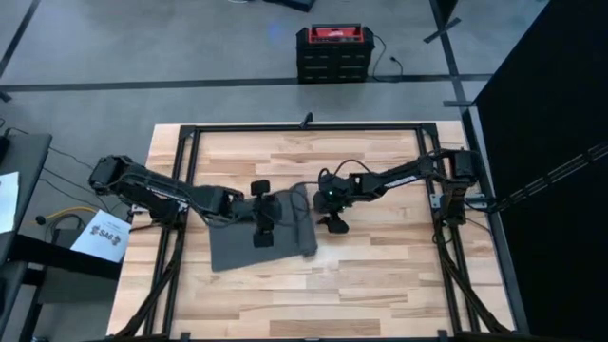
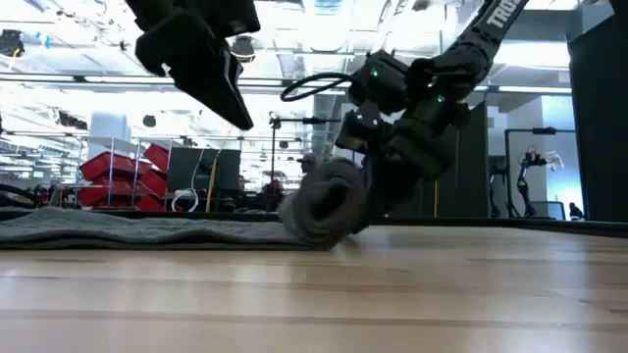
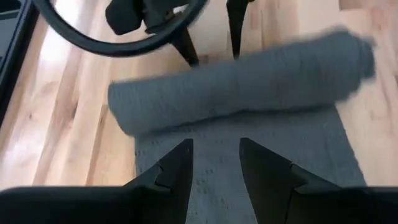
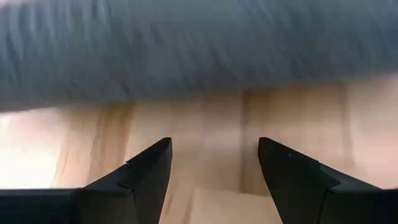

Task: Roll towel
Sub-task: Roll the gray towel

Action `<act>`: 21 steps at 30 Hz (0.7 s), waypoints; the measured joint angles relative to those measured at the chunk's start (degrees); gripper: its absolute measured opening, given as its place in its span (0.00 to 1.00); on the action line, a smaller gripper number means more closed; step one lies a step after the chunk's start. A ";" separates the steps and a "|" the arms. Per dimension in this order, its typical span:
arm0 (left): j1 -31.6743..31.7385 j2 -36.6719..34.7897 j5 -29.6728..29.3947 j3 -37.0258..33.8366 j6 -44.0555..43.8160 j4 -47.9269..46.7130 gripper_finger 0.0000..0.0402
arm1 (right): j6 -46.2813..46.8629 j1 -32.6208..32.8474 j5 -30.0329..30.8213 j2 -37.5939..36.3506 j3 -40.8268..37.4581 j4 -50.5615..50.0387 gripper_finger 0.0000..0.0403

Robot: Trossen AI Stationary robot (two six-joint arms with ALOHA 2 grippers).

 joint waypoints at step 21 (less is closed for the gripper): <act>-4.74 1.59 -0.86 -1.56 -9.02 -0.47 0.29 | -0.12 0.99 1.74 -0.32 4.91 -5.13 0.56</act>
